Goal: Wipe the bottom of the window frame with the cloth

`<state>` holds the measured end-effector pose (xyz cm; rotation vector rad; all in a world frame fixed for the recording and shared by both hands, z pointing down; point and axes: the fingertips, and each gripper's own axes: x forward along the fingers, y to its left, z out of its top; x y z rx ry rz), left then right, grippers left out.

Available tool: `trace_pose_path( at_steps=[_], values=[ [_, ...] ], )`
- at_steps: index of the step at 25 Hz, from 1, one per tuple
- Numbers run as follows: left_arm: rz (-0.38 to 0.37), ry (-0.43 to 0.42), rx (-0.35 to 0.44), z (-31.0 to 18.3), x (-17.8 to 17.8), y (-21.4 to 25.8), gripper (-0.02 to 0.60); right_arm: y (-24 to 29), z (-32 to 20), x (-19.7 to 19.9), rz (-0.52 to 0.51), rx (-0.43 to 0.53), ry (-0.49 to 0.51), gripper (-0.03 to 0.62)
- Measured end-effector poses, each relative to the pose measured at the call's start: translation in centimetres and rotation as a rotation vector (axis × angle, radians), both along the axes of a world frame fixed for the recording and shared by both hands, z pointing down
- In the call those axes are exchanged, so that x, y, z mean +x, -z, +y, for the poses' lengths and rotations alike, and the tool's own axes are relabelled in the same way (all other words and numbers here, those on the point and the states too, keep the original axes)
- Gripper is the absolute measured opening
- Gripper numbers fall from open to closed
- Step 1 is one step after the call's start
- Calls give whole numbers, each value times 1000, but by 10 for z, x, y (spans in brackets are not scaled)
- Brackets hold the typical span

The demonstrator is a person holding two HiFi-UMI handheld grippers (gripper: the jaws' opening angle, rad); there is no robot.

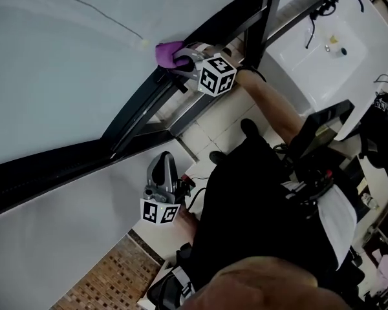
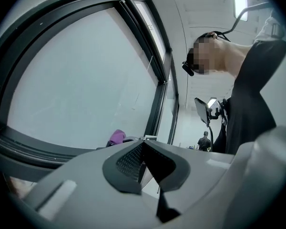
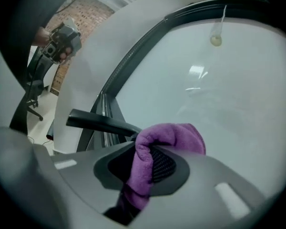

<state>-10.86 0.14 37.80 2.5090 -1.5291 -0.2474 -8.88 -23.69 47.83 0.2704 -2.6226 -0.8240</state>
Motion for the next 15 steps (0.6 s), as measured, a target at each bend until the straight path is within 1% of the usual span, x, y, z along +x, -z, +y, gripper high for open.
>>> trace_pose_path(
  at_steps=[5,11,15],
  values=[
    [6,-22,6,-4,4,-2,2,2,25,10,0,4,62,66],
    [21,-54,3,-11,8,-9,2,-4,62,33,29,-2,96,66],
    [32,-81,4,-19,12,-12,2,-11,93,53,37,-36,111,66]
  ],
)
